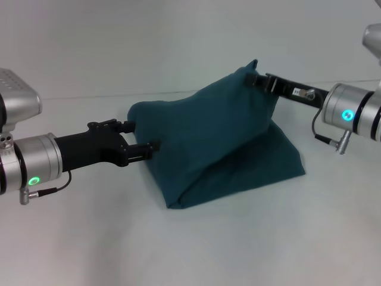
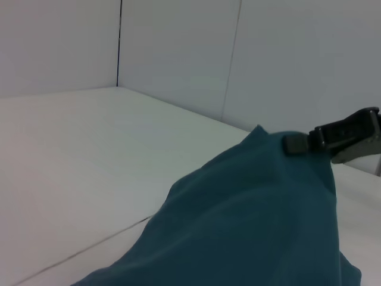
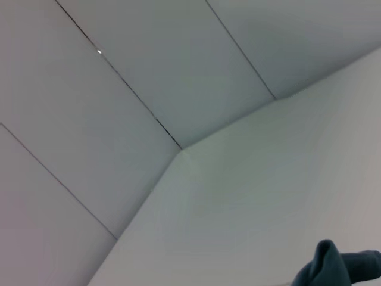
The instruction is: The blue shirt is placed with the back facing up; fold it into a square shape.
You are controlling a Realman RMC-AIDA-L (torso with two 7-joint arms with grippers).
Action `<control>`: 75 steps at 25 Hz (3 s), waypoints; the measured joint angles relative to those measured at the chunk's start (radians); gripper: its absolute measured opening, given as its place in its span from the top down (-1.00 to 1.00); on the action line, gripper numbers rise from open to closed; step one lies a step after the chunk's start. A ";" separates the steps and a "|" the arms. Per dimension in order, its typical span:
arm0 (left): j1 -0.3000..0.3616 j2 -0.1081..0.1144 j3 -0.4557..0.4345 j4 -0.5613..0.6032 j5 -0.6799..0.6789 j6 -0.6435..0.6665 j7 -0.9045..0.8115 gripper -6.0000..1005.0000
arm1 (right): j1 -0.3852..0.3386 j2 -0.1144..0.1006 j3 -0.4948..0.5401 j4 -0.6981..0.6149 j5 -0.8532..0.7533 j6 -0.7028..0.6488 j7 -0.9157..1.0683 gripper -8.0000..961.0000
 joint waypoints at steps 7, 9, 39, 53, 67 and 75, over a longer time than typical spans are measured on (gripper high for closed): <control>-0.001 0.000 0.000 -0.001 0.000 -0.005 -0.021 -0.57 | -0.030 -0.011 0.002 -0.051 0.002 -0.030 0.011 0.96; -0.002 0.000 0.000 -0.001 0.000 -0.007 -0.027 -0.57 | -0.039 -0.014 0.003 -0.051 0.000 -0.030 0.011 0.96; -0.032 0.001 0.006 -0.067 0.003 -0.065 -0.046 -0.57 | -0.169 -0.008 0.116 0.052 0.108 0.171 -0.243 0.66; -0.037 0.000 -0.001 -0.087 -0.012 -0.092 -0.051 -0.57 | -0.142 -0.048 0.038 -0.001 0.025 -0.003 -0.274 -0.39; -0.023 -0.004 -0.001 -0.121 -0.022 -0.081 -0.100 -0.58 | -0.084 -0.081 -0.031 -0.051 -0.241 -0.166 -0.209 0.58; -0.023 -0.004 0.003 -0.161 -0.022 -0.080 -0.096 -0.58 | -0.040 -0.024 -0.044 -0.038 -0.438 0.079 -0.087 0.98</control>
